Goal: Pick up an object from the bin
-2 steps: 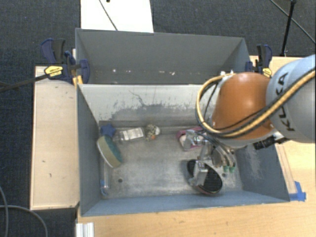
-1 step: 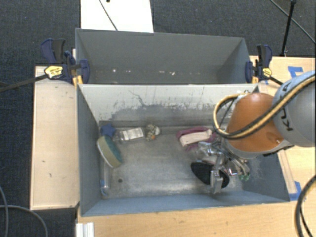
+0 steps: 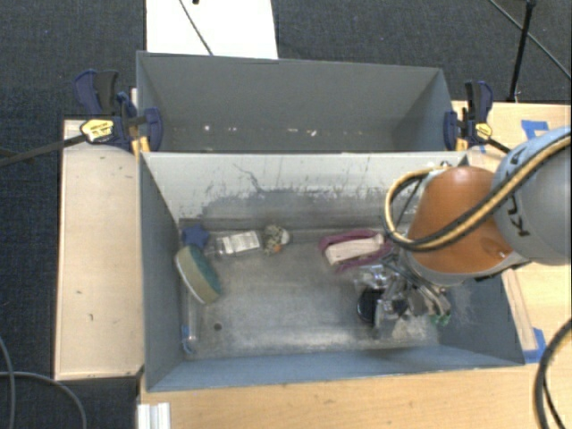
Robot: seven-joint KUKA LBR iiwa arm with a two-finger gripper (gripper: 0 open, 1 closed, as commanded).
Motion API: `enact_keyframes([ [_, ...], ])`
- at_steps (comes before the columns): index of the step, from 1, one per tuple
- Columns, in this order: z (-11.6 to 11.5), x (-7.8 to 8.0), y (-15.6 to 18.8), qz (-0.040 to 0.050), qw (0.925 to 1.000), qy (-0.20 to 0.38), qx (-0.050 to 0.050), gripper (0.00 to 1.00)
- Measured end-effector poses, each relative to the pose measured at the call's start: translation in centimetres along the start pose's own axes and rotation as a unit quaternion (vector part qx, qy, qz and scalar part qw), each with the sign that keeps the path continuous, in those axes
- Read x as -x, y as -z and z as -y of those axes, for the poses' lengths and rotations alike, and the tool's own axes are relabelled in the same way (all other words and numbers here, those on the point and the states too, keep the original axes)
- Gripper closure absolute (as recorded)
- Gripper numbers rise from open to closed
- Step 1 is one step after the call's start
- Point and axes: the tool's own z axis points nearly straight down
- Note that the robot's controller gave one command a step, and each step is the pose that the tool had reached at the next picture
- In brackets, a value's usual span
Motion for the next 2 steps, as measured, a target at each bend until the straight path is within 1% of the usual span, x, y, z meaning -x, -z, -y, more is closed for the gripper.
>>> enact_keyframes([
  [1, -0.5, -0.1, 11.8, 0.005, 1.0, -0.005, -0.001, 1.0],
  [2, 3.6, 0.1, 9.3, 0.0001, 0.98, 0.199, -0.001, 1.0],
])
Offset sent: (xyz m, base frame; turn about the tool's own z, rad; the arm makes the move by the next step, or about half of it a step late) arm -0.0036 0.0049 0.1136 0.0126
